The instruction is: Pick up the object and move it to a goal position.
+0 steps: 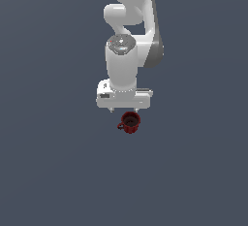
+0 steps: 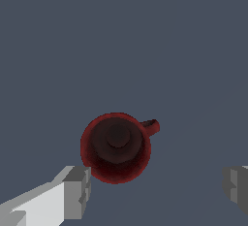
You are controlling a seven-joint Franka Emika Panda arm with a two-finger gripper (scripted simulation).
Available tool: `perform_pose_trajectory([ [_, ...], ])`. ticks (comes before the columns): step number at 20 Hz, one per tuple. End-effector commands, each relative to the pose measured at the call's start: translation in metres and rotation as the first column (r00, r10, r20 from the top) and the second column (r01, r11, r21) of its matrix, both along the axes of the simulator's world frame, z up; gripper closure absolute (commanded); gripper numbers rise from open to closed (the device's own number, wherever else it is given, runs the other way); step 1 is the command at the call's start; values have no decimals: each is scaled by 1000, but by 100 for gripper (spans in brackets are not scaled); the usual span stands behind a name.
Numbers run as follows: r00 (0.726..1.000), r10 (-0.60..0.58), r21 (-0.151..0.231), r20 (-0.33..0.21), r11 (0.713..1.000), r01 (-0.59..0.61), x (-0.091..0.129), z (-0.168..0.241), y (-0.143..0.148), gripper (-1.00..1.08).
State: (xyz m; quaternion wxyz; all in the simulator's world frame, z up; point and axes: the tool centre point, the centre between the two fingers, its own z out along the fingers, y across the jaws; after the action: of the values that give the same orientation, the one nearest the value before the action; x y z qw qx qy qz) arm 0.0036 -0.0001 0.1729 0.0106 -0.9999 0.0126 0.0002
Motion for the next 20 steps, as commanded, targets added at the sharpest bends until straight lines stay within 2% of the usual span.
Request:
perform_pose_trajectory([
  [1, 1000, 0, 0, 0, 1000, 0, 0, 0, 0, -60],
  [13, 999, 33, -7, 8, 999, -33, 3, 0, 9, -60],
  [20, 993, 114, -23, 13, 993, -114, 3, -14, 5, -60],
])
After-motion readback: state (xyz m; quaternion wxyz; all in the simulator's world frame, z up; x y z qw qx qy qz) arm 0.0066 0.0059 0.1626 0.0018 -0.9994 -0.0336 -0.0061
